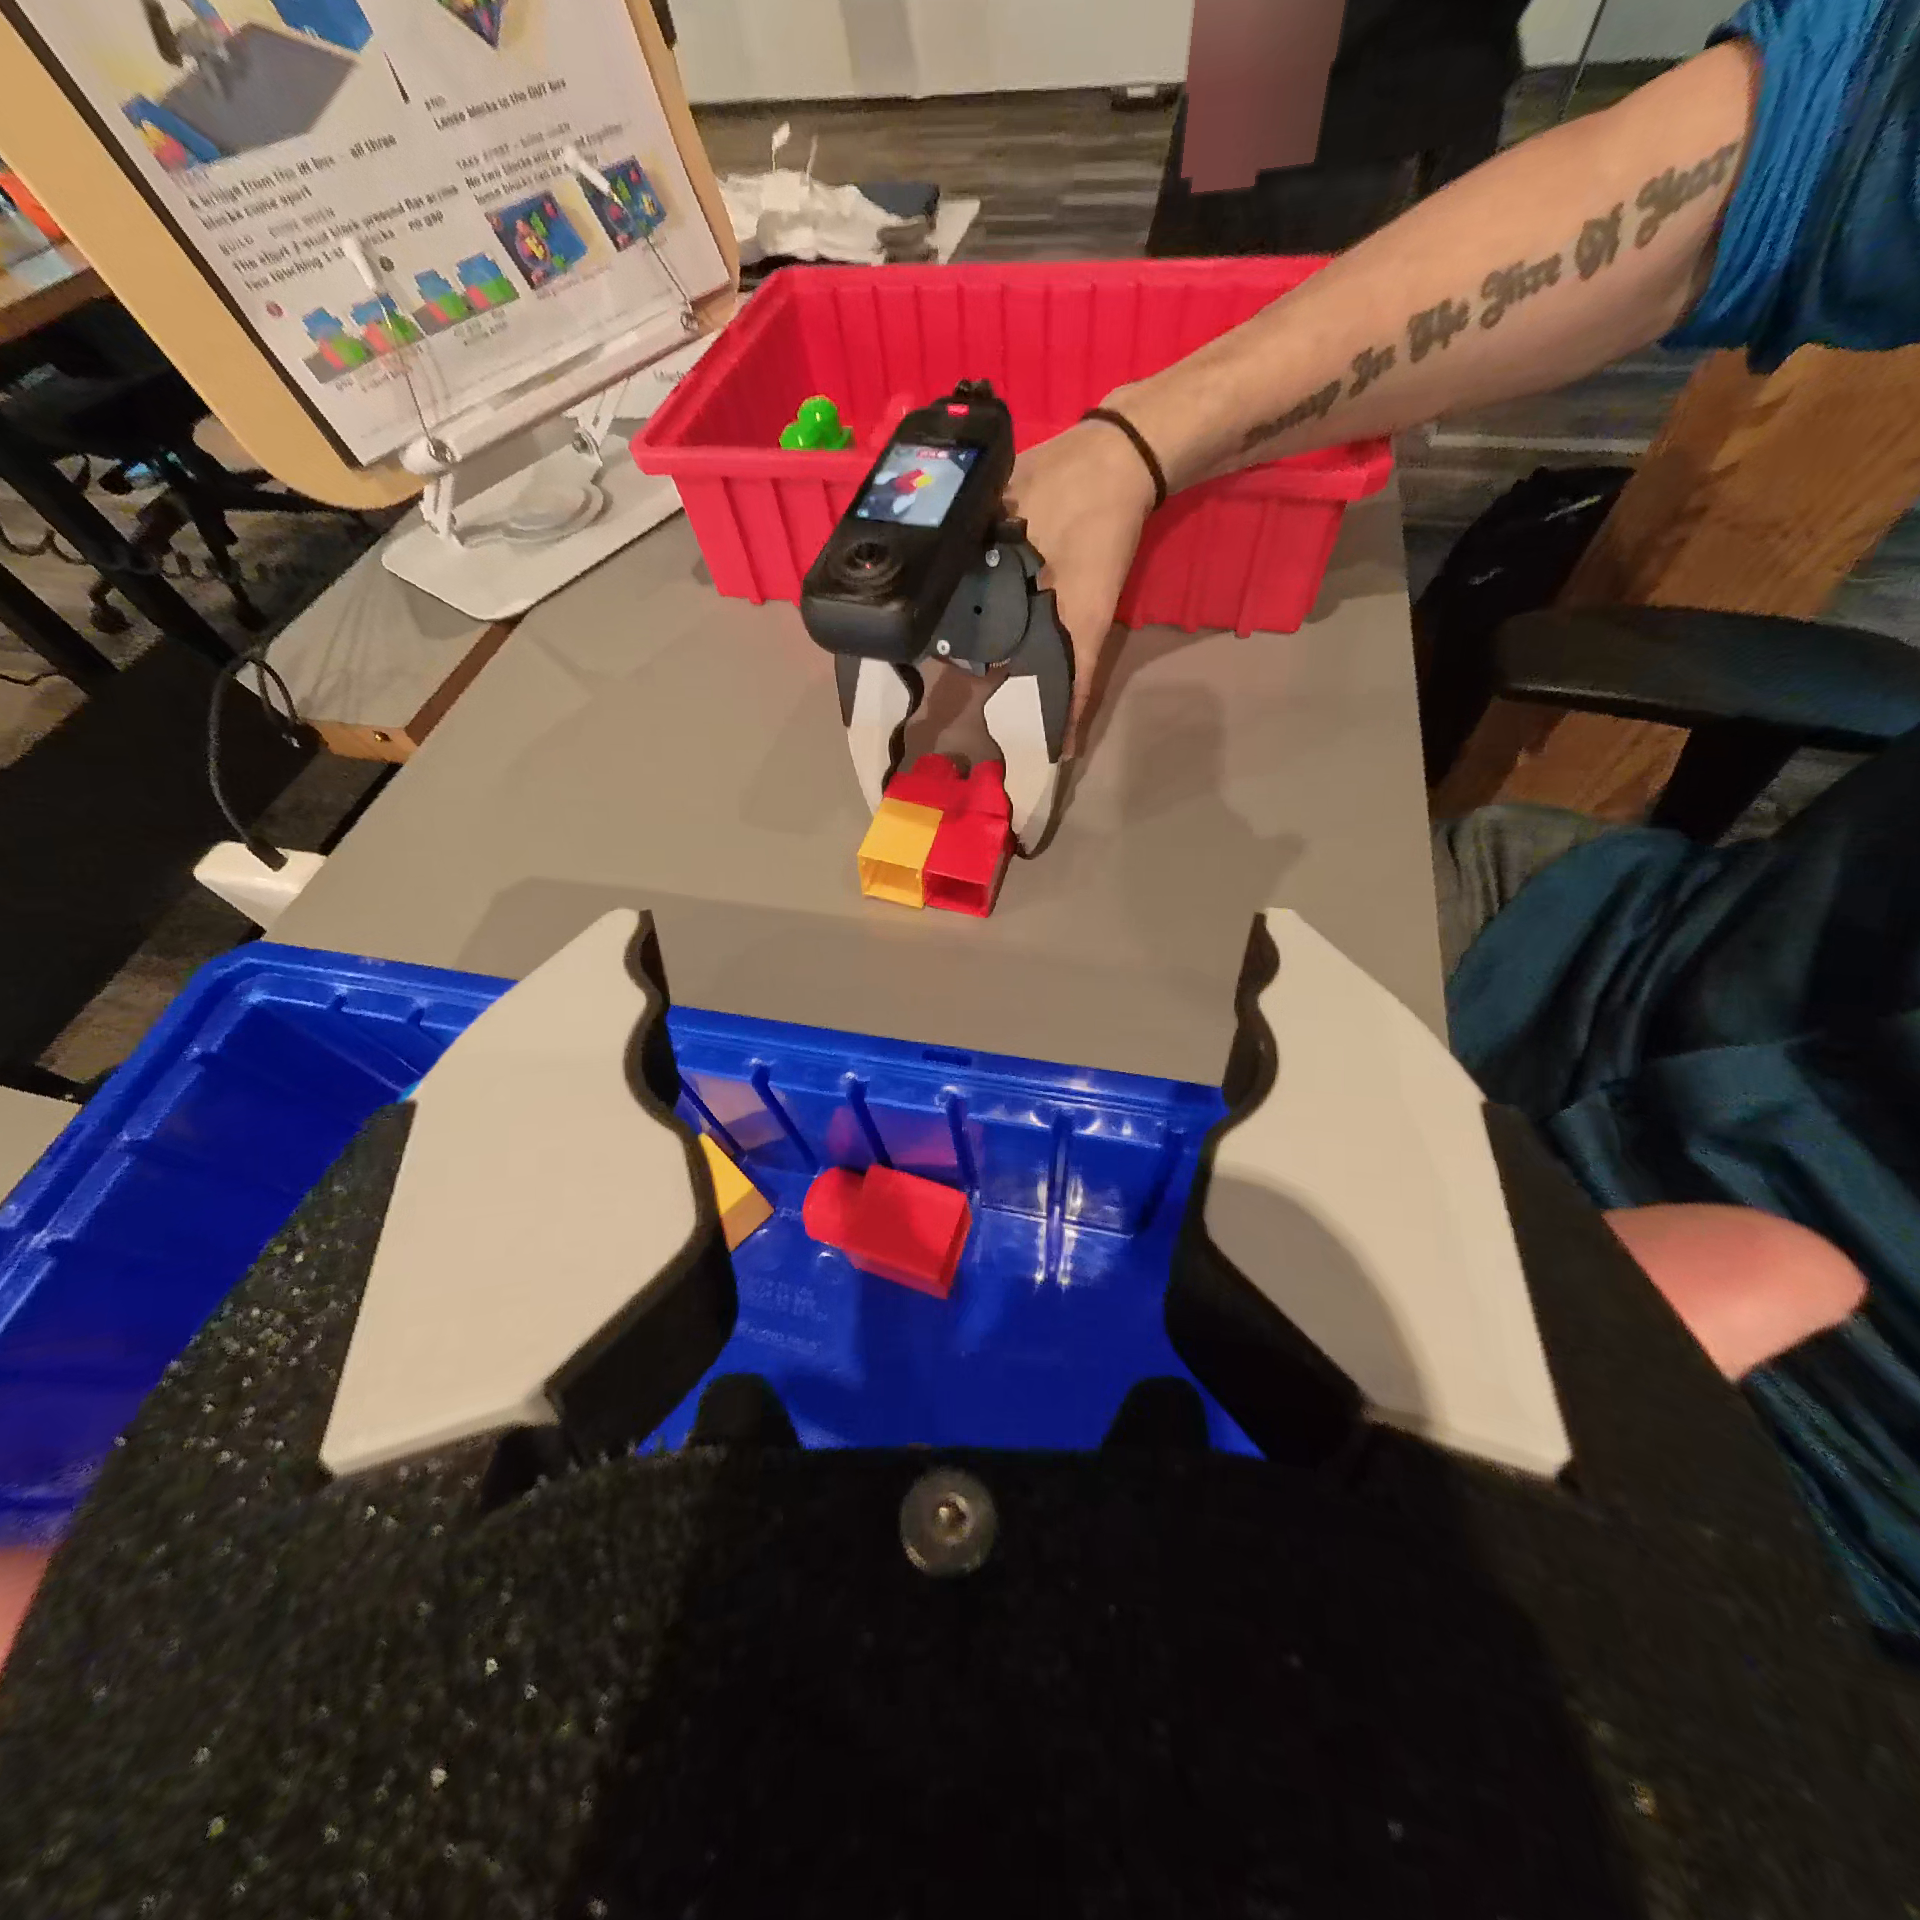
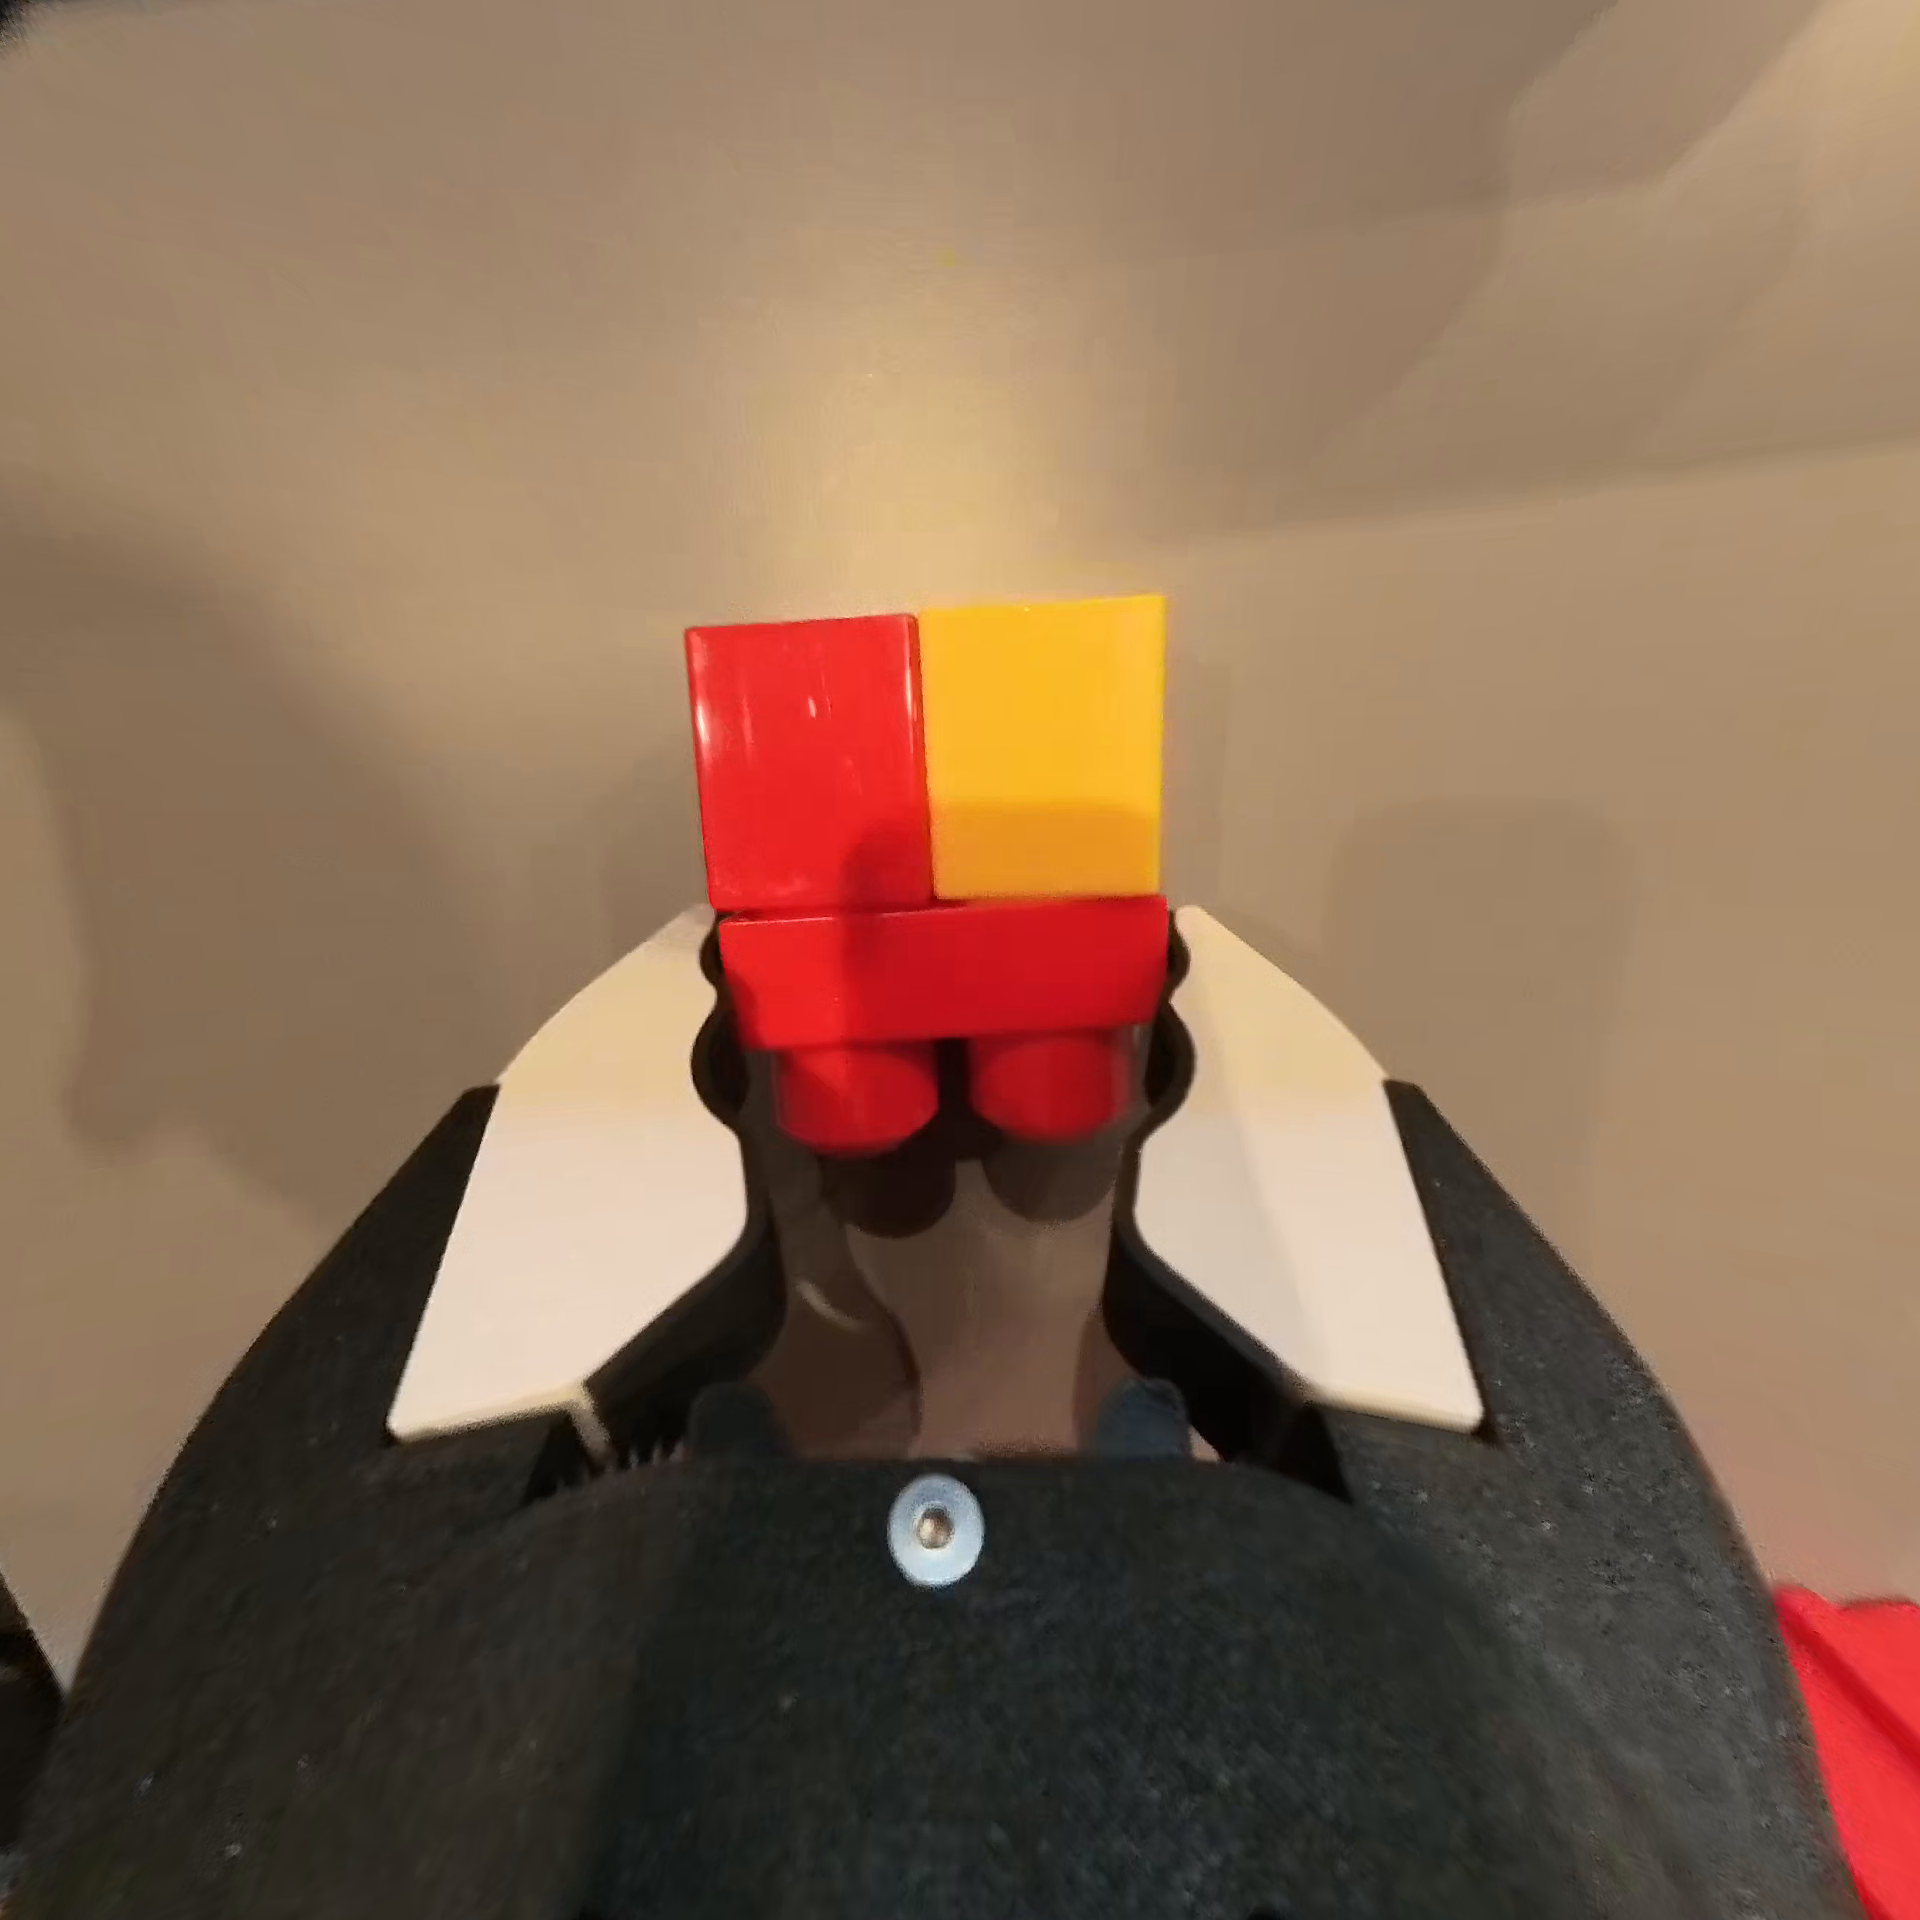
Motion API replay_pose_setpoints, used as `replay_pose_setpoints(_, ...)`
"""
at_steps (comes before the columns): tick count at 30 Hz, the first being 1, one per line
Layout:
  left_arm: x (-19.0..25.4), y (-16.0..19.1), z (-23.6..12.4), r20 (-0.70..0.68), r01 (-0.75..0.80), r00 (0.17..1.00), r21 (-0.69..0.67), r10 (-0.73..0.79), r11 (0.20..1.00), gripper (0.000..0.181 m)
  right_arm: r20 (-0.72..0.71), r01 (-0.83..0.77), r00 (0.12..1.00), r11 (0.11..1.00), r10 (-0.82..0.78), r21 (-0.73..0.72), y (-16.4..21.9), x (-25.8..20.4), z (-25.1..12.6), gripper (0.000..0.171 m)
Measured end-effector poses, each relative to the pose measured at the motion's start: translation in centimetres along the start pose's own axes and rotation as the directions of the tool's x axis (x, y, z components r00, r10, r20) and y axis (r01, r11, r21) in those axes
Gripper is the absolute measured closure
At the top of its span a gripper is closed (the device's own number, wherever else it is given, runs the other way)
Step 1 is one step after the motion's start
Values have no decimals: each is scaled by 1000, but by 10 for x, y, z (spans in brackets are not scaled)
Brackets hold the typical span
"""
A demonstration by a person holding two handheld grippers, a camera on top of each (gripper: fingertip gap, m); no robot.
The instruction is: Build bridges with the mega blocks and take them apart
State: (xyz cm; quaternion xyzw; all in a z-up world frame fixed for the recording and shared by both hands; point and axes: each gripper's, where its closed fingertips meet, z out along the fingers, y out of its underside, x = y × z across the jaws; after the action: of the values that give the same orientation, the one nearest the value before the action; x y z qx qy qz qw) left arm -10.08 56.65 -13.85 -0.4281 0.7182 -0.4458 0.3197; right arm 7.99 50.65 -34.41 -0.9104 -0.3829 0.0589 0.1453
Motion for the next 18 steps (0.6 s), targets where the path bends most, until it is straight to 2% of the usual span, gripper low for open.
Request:
replay_pose_setpoints(3, 3, -10, -5, 7, 1, 1000, 43, -1, 999, 79, -64, 41, 997, 999, -43, -36, 0, 3, -22, 94)
replay_pose_setpoints(5, 4, -17, -7, 19, 0, 1000, 64, -1, 998, 80, -126, 70, 989, 993, -81, -97, 6, 8, -52, 95)
replay_pose_setpoints(7, 7, -26, -8, 35, -9, 999, 86, 6, 996, 80, -176, 69, 979, 981, -102, -182, 21, 14, -93, 95)
replay_pose_setpoints(10, 12, -43, -12, 56, -39, 998, 129, 32, 991, 82, -218, -43, 975, 931, -40, -363, 69, 23, -169, 95)
replay_pose_setpoints(14, 20, -68, -15, 55, -71, 997, 213, 60, 975, 84, -229, -306, 951, 761, 210, -572, 147, 20, -252, 95)
replay_pose_setpoints(18, 23, -80, -12, 44, -81, 996, 219, 73, 972, 85, -258, -474, 853, 469, 453, -745, 223, 19, -285, 95)
